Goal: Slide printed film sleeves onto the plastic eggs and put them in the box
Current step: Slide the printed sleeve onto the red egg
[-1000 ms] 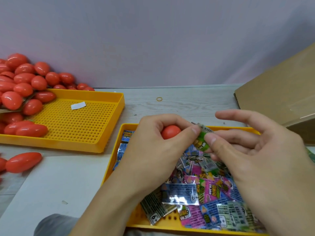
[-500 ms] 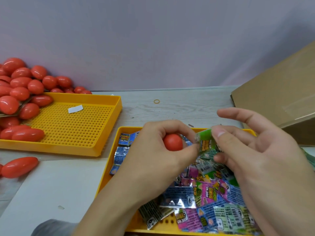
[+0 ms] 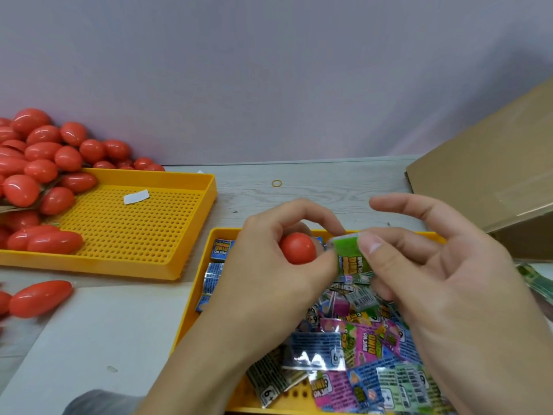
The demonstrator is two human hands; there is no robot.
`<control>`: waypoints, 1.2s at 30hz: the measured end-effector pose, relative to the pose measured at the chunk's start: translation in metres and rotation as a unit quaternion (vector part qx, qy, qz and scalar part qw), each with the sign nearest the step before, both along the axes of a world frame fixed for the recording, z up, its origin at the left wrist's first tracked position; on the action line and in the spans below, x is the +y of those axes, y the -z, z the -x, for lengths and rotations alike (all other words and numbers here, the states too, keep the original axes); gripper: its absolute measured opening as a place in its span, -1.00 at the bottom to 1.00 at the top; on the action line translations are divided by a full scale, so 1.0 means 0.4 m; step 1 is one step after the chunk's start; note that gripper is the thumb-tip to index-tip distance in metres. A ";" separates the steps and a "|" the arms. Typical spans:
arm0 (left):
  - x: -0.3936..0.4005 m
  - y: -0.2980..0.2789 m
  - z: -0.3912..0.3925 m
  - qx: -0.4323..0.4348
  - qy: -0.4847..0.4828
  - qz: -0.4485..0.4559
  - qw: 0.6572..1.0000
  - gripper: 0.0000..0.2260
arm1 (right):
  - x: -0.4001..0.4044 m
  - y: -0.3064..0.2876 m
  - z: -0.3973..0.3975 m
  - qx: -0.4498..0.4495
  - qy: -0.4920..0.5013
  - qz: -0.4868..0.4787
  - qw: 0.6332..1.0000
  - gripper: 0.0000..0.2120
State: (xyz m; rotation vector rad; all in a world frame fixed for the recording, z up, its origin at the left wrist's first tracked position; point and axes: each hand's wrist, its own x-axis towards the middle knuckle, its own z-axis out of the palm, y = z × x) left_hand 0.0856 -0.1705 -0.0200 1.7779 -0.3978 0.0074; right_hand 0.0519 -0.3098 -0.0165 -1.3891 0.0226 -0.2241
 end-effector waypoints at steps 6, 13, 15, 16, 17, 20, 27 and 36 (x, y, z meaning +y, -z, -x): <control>-0.001 -0.001 0.003 0.006 -0.009 0.009 1.000 -0.92 | -0.002 0.002 0.001 -0.022 -0.001 0.007 1.000 -0.65; 0.004 0.003 -0.001 0.035 -0.014 0.038 0.999 -0.85 | -0.003 0.007 0.001 -0.027 -0.027 0.016 0.999 -0.58; 0.005 0.004 -0.004 0.045 -0.024 0.053 0.997 -0.93 | 0.000 0.006 0.000 -0.016 -0.021 0.002 1.000 -0.57; 0.006 0.005 -0.006 0.049 -0.031 0.061 0.996 -0.95 | -0.001 0.006 0.000 -0.012 -0.023 -0.005 1.000 -0.58; 0.007 0.006 -0.008 0.052 -0.036 0.066 0.996 -0.96 | -0.002 0.007 -0.002 -0.010 -0.027 -0.011 1.000 -0.59; 0.007 0.009 -0.010 0.051 -0.045 0.057 0.996 -0.91 | -0.007 0.010 -0.004 -0.008 -0.034 -0.029 0.999 -0.57; 0.005 0.003 -0.002 0.011 -0.021 0.014 1.000 -0.88 | -0.008 0.004 -0.003 -0.014 -0.030 -0.043 0.999 -0.49; 0.001 -0.001 -0.006 -0.017 -0.062 0.023 0.998 -0.86 | 0.001 -0.001 0.000 0.000 -0.038 -0.024 0.999 -0.58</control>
